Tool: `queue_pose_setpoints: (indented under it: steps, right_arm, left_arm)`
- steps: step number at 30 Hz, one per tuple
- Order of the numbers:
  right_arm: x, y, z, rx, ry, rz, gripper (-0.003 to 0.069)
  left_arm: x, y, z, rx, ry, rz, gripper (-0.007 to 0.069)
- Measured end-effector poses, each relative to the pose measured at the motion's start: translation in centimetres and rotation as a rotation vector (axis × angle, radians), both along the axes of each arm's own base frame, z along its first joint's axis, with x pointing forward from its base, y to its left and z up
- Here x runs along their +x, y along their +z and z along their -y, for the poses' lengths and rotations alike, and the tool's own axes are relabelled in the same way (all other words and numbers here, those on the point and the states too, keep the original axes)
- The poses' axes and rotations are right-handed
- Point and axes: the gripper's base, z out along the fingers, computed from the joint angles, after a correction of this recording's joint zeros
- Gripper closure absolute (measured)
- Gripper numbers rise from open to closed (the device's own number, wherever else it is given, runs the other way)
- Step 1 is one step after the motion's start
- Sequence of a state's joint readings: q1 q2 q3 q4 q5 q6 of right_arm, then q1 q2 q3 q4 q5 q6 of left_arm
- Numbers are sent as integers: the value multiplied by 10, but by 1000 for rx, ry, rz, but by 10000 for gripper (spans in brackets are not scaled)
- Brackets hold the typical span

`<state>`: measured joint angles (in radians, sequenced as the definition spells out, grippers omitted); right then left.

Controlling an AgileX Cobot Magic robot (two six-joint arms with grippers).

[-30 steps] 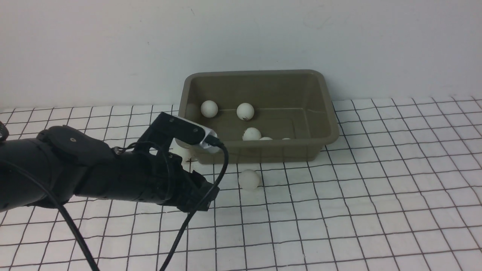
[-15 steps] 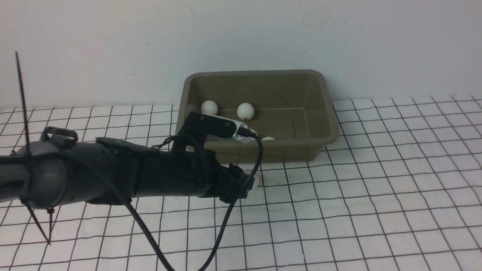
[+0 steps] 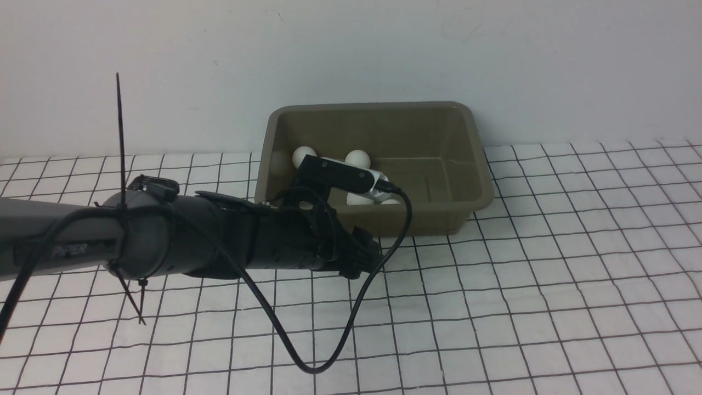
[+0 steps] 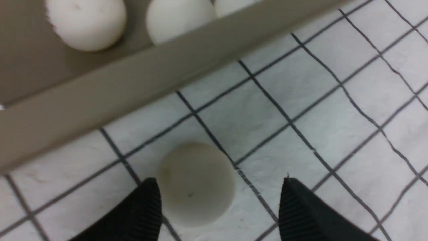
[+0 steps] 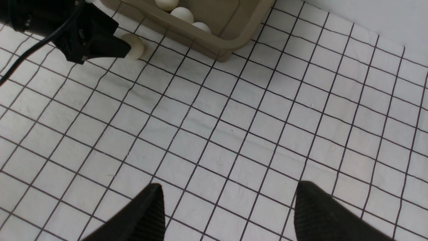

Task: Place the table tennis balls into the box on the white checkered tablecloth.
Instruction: 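Reach for and grasp a ping pong ball on the table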

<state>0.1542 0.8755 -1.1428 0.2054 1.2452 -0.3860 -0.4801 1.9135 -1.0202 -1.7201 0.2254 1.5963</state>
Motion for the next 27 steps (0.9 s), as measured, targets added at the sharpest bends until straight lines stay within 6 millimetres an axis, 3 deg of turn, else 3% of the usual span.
queue_pose_setpoints:
  steps: [10,18,27]
  right_arm:
    - [0,0,0,1,-1,4,186]
    - [0,0,0,1,-1,4,186]
    - [0,0,0,0,0,2,186]
  left_arm:
    - [1,-1,3,-14,-17,-4,195]
    - [13,-16,8,6,-11,-16,195]
    - [15,-20,9,11,-10,-21,199]
